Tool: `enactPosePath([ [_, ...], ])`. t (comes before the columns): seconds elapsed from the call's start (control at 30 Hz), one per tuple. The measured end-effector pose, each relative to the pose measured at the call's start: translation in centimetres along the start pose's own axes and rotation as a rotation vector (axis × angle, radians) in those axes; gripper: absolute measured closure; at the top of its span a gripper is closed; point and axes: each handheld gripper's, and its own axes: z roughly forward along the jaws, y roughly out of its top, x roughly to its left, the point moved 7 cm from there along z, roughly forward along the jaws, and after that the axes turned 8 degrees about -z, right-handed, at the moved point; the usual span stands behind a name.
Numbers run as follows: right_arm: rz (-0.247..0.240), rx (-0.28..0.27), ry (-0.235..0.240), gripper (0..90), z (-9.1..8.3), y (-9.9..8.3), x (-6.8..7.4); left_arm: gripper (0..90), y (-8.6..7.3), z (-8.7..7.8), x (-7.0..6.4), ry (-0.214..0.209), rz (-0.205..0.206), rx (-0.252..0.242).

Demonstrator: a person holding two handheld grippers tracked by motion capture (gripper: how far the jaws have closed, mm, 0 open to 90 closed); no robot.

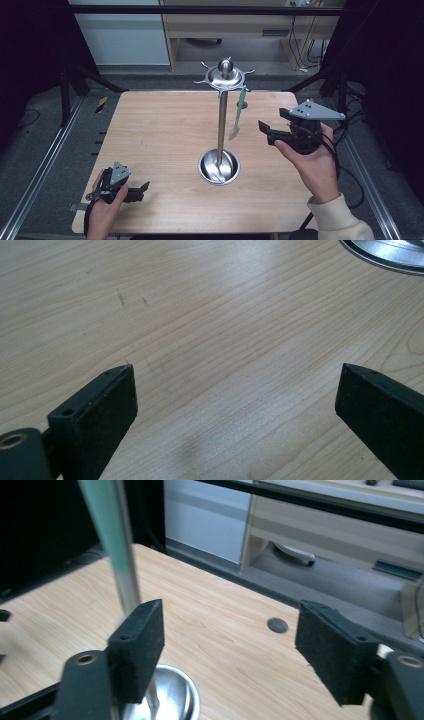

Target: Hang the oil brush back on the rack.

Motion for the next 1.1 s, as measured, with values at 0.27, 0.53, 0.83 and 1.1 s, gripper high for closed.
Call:
enactPosePath([
  [0.27,-0.001,0.032,-0.065,12.5,-0.2,-1.9,-1.5,3.0,0.0,-0.1,-0.2,-0.003,0.006,-0.001],
  [0.53,-0.006,0.051,-0.068,9.4,-0.8,-3.1,-2.1,3.0,0.0,-0.1,-0.2,-0.003,0.006,0.003],
  [0.83,-0.001,0.097,-0.048,7.8,-0.6,-5.5,-1.9,3.0,0.0,0.0,-0.3,-0.004,0.011,0.004],
  [1.1,0.008,0.147,-0.043,10.5,0.2,-8.1,-1.6,3.0,0.0,-0.1,-0.3,-0.003,0.011,0.003],
])
